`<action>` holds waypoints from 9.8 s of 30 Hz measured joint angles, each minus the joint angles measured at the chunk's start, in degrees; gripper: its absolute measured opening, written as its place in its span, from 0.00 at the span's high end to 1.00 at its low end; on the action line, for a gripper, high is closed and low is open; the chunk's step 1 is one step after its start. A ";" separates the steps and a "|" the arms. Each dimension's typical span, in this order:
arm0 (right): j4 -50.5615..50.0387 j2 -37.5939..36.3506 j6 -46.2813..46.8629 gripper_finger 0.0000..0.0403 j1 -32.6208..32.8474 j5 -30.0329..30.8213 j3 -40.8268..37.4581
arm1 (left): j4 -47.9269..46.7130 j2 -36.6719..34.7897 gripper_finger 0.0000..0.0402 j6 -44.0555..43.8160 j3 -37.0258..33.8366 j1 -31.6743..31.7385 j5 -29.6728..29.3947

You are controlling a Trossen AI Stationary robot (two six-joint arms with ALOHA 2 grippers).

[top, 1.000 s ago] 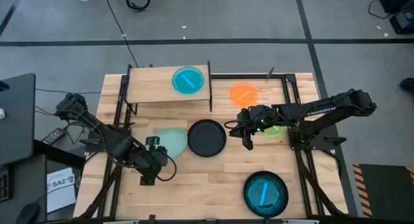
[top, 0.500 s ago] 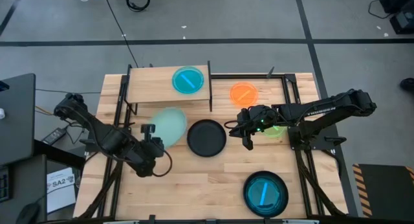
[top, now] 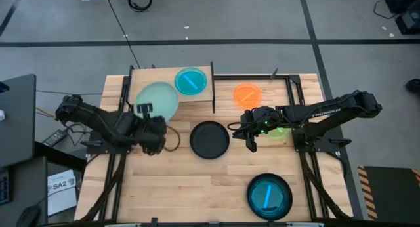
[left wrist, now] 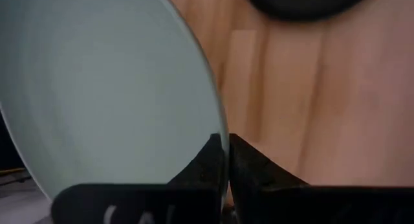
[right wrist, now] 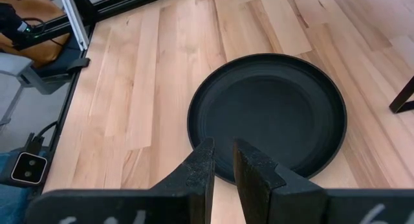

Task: Place and stack plates onto a shelf
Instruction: Put the light blue plate on the shelf, then stack the blue plate on top of the blue plate on the shelf

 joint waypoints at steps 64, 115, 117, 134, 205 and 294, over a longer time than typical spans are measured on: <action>0.57 0.00 -0.02 0.85 0.02 0.00 0.02 | 12.91 5.57 0.96 20.36 -5.38 42.70 6.81; 0.72 0.00 -0.02 0.85 0.02 0.02 0.02 | 15.91 8.01 0.53 21.86 -5.59 44.39 7.93; 0.72 0.00 0.00 0.85 0.02 0.02 0.02 | 15.70 8.01 0.53 21.92 -5.57 44.39 7.92; 0.72 0.00 0.58 0.69 0.00 0.02 0.02 | 15.68 6.94 0.53 21.99 -5.54 44.13 7.94; -25.81 11.97 57.66 0.61 45.81 -3.53 0.09 | 34.98 6.52 0.53 -0.53 -5.53 -1.46 9.86; -27.86 -6.71 58.08 0.99 27.69 -5.80 0.04 | 30.98 6.50 0.53 0.97 -5.55 -7.53 13.68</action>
